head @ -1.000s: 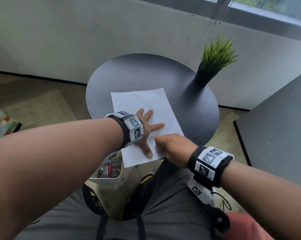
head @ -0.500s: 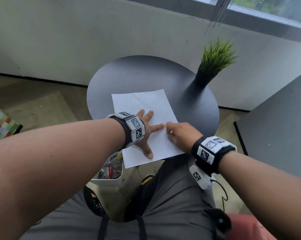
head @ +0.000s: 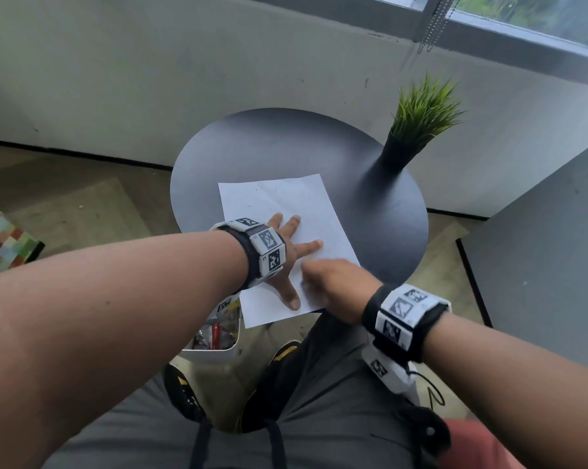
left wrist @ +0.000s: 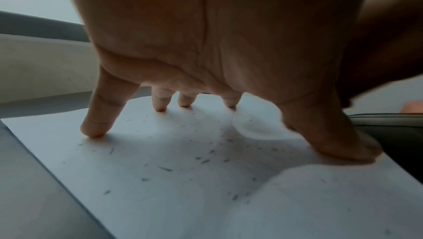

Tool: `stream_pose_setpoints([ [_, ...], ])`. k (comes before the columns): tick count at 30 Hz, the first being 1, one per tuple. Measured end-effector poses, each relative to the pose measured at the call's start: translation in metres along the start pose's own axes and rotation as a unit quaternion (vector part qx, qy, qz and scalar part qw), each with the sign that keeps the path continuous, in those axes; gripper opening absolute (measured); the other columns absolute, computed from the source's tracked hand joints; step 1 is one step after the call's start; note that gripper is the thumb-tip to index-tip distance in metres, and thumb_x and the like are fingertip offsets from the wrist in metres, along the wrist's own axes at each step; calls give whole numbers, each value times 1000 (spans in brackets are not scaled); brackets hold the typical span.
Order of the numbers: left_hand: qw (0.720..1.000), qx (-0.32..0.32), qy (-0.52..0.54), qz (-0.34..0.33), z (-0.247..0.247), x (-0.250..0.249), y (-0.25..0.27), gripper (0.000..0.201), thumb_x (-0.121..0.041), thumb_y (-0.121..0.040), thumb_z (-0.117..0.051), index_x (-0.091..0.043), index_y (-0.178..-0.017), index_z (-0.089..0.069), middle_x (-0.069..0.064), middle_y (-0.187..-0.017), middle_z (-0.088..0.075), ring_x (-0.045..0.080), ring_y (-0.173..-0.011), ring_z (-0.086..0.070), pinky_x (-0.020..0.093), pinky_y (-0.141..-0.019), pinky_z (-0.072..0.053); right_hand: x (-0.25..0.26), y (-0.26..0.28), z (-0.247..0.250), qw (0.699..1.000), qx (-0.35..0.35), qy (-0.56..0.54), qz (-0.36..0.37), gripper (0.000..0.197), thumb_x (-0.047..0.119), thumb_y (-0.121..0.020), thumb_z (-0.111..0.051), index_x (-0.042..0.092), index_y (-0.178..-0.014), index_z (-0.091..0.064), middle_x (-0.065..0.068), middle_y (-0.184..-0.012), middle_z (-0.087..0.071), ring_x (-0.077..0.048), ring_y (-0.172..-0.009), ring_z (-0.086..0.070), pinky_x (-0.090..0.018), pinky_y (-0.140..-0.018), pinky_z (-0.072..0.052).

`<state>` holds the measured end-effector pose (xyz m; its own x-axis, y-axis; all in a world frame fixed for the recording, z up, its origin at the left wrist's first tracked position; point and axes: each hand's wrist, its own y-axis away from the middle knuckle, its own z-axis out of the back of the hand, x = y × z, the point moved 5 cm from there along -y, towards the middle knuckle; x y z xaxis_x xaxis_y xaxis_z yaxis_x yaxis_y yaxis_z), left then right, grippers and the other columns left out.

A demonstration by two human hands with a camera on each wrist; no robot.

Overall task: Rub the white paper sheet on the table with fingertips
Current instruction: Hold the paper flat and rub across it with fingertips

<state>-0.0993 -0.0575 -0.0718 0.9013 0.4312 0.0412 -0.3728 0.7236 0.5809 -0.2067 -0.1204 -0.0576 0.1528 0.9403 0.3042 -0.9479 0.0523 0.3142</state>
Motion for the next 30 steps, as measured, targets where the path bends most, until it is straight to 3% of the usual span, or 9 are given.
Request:
stream_pose_setpoints([
  [2,1000,2,-8,5,1,-2,0,133,-84,-54,-72,-55,-148,17,9,-162,26,46,-148,17,70,-113,-17,8,10,-7,998,47,-5,39,18,9,-84,-56,24,-87,-49,4,-85,-57,-17,-77,-48,-29,-64,-36],
  [4,1000,-2,2,12,1,-3,-2,133,-83,-53,-72,-54,-148,17,10,-162,24,48,-147,15,71,-112,-18,-15,5,7,1000,10,-5,-27,6,19,-88,-55,22,-93,-53,-1,-92,-62,-22,-84,-54,-32,-70,-44],
  [7,1000,-5,7,18,1,-2,-4,135,-85,-50,-72,-56,-146,18,11,-163,24,49,-147,14,72,-111,-19,-44,2,21,992,-60,5,-108,9,30,-93,-50,22,-96,-51,-5,-94,-62,-29,-88,-57,-36,-73,-48],
  [10,1000,2,2,20,0,-2,-6,136,-85,-50,-72,-55,-147,19,12,-162,26,49,-147,15,73,-111,-18,-8,9,2,1000,-15,10,-17,6,15,-89,-50,21,-92,-50,1,-90,-58,-22,-83,-51,-30,-66,-37],
  [12,1000,3,-3,20,1,-2,-5,136,-86,-50,-71,-55,-146,20,12,-161,27,49,-147,15,73,-111,-18,2,17,-7,999,29,0,27,10,12,-87,-52,21,-90,-52,3,-88,-59,-19,-80,-49,-31,-66,-40],
  [17,1000,1,0,20,1,-2,-5,133,-85,-53,-71,-56,-146,20,10,-162,26,48,-147,15,72,-111,-18,-50,4,24,992,-60,4,-111,7,28,-93,-51,21,-94,-51,-2,-88,-59,-29,-85,-56,-35,-71,-48],
  [22,1000,3,-3,21,0,-2,-6,135,-85,-52,-71,-55,-146,21,10,-161,28,48,-147,17,72,-112,-17,8,19,-10,999,36,13,30,10,12,-89,-51,22,-90,-48,5,-86,-54,-18,-78,-46,-28,-63,-32],
  [27,1000,4,1,23,-1,-2,-5,135,-84,-52,-72,-56,-146,21,10,-161,28,48,-147,18,72,-112,-18,-59,9,24,991,-49,7,-122,8,28,-91,-52,20,-94,-51,-5,-91,-61,-30,-86,-57,-34,-70,-48],
  [30,1000,7,1,22,-2,-1,-5,135,-84,-52,-72,-56,-146,21,10,-161,29,48,-147,19,72,-112,-17,-34,12,11,997,-28,33,-57,6,24,-92,-49,19,-91,-46,-1,-88,-57,-26,-81,-53,-33,-66,-43],
])
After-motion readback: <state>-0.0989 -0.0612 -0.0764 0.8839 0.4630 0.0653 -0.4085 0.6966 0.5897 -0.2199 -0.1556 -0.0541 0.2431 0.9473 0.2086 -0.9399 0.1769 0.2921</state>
